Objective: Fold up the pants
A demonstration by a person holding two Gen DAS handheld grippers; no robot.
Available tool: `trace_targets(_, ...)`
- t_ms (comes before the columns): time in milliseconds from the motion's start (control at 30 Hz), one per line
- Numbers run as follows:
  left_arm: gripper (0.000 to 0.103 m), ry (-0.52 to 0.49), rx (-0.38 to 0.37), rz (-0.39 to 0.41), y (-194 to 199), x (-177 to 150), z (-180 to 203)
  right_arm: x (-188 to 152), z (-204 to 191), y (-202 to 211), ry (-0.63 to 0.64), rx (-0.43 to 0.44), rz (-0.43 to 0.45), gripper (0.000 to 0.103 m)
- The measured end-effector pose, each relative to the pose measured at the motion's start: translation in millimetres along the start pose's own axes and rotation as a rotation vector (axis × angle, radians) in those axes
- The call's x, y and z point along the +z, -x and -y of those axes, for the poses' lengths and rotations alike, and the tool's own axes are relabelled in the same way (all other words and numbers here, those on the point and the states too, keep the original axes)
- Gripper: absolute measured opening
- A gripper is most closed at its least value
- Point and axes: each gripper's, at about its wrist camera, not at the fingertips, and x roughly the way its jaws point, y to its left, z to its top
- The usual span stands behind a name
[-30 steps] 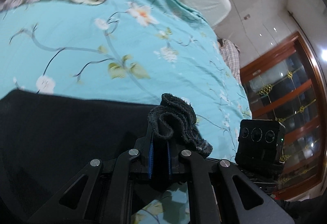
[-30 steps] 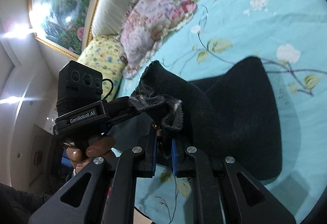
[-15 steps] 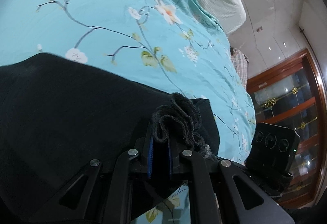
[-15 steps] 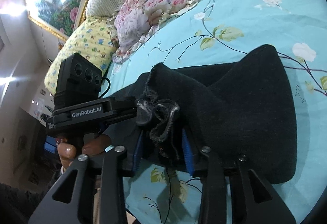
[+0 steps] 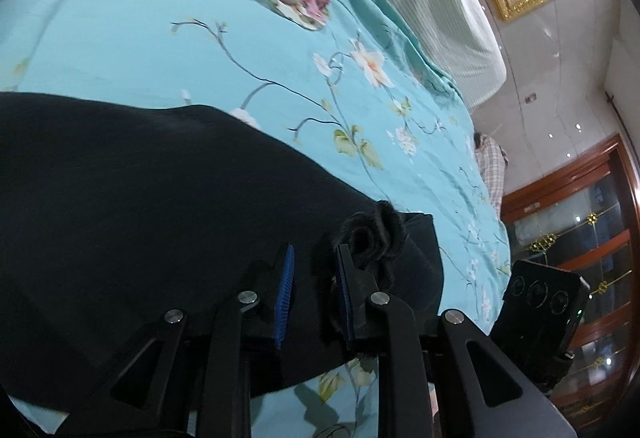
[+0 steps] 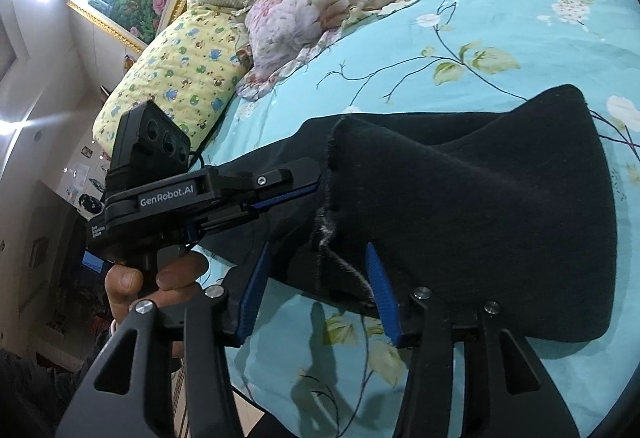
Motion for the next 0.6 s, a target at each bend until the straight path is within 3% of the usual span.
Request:
trace_targets(333, 0.04, 0.082, 0.097, 0.117, 55, -22, -28, 4, -18, -5, 0.044, 0.014, -0.012, 0.051)
trace_targets(600, 0.042, 0.187, 0.12, 0.205, 103, -40, -60, 16, -37, -17, 0.093, 0.024, -0.028, 0.051)
